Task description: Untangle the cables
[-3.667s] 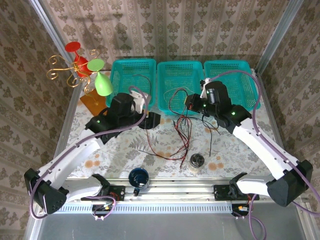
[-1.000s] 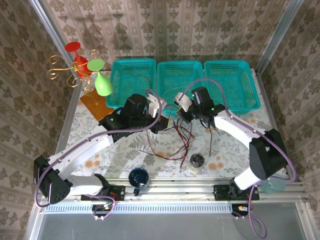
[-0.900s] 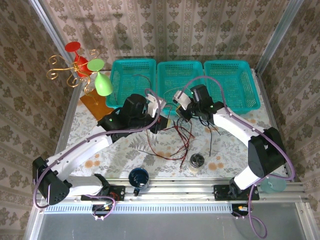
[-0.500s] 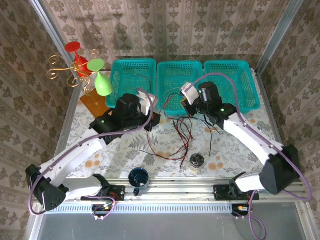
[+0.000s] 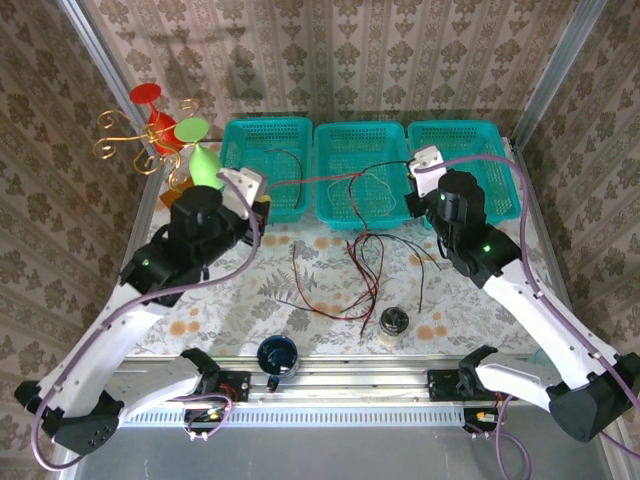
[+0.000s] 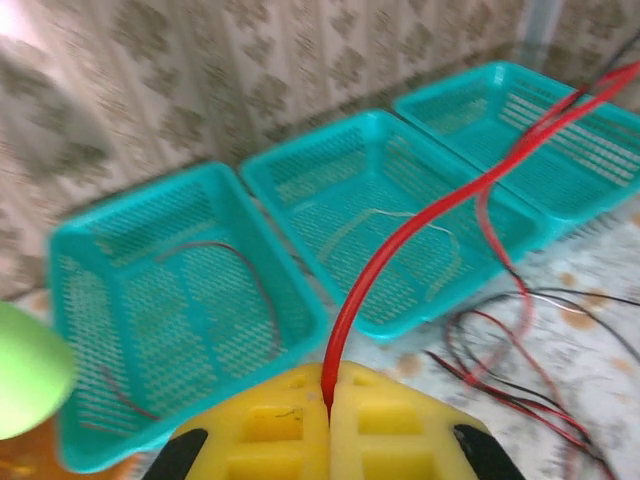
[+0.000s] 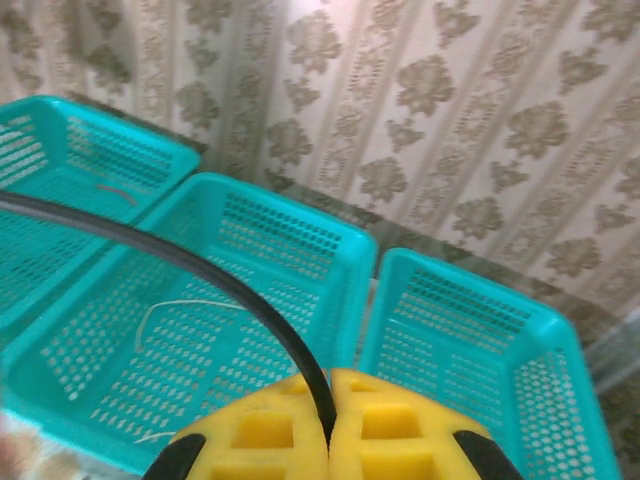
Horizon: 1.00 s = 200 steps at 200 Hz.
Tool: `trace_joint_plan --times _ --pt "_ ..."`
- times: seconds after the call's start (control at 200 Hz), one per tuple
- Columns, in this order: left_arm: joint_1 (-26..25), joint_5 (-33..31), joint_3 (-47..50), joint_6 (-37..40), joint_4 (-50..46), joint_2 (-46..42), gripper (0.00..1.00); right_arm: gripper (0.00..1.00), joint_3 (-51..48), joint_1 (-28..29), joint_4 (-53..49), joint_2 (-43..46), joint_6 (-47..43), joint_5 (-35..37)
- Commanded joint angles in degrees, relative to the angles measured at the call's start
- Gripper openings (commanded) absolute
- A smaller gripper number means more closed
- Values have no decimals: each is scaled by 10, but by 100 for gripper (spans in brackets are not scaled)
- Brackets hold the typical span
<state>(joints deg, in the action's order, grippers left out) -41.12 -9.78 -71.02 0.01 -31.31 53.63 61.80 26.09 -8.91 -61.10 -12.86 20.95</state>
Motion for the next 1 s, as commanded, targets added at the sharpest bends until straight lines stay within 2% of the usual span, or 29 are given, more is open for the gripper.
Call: trace_joint_plan --times 0.0,0.255,0.515,0.64,0.775,0.995 --pt "7 -129 0 61 7 -42 0 0 10 -23 34 33 12 82" --pt "19 -319 97 100 116 -176 0 0 21 -106 17 57 50 113" --pt "21 -447 193 173 283 -300 0 0 8 -204 15 78 133 129" --pt "21 -504 232 178 357 -351 0 0 3 -236 9 83 173 138" --pt "21 -539 270 174 425 -399 0 0 -7 -262 8 94 206 144" --pt "22 -538 269 127 383 -405 0 0 -13 -273 -1 104 221 122"
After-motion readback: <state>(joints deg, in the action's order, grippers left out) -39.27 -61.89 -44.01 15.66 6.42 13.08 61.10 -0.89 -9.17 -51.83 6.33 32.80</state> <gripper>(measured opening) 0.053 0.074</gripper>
